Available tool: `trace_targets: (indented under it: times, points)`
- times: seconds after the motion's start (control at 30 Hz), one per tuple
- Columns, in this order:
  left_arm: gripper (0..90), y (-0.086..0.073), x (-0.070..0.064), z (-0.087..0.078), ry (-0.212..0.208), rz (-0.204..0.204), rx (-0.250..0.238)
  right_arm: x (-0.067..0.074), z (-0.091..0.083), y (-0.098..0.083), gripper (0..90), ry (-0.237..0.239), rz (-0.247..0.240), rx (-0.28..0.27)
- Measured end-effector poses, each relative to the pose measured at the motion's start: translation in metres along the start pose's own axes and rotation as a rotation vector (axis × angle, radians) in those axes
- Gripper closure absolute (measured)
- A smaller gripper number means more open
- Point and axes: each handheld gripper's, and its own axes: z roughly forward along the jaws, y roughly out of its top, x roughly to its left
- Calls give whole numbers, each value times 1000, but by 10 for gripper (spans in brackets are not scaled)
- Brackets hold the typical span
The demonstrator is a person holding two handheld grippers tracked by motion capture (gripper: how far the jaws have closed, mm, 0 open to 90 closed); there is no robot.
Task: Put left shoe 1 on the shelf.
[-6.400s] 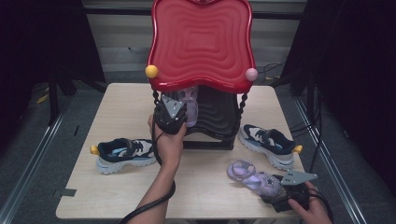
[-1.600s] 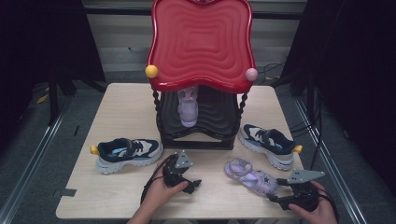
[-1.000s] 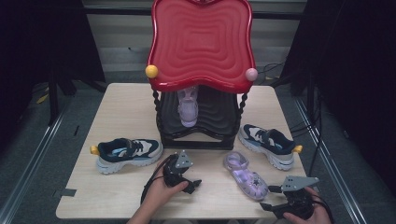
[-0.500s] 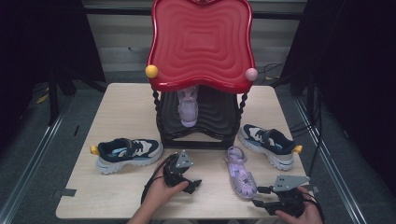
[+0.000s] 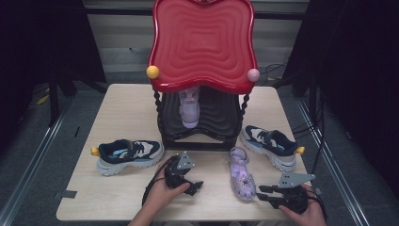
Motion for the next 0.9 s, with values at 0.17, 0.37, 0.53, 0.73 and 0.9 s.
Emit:
trace_targets:
  times: [0.17,0.37,0.53,0.73,0.9]
  points:
    - [65,0,0,0,0,0,1,15,12,9,662,46,-50,-9]
    - [65,0,0,0,1,1,0,4,-1,12,612,20,-1,-79]
    - [65,0,0,0,1,1,0,-18,-9,19,622,-96,45,-107]
    - [65,0,0,0,-6,1,3,-36,1,45,643,-173,23,-131]
    - [65,0,0,0,1,1,0,-52,20,76,668,-236,-1,-110]
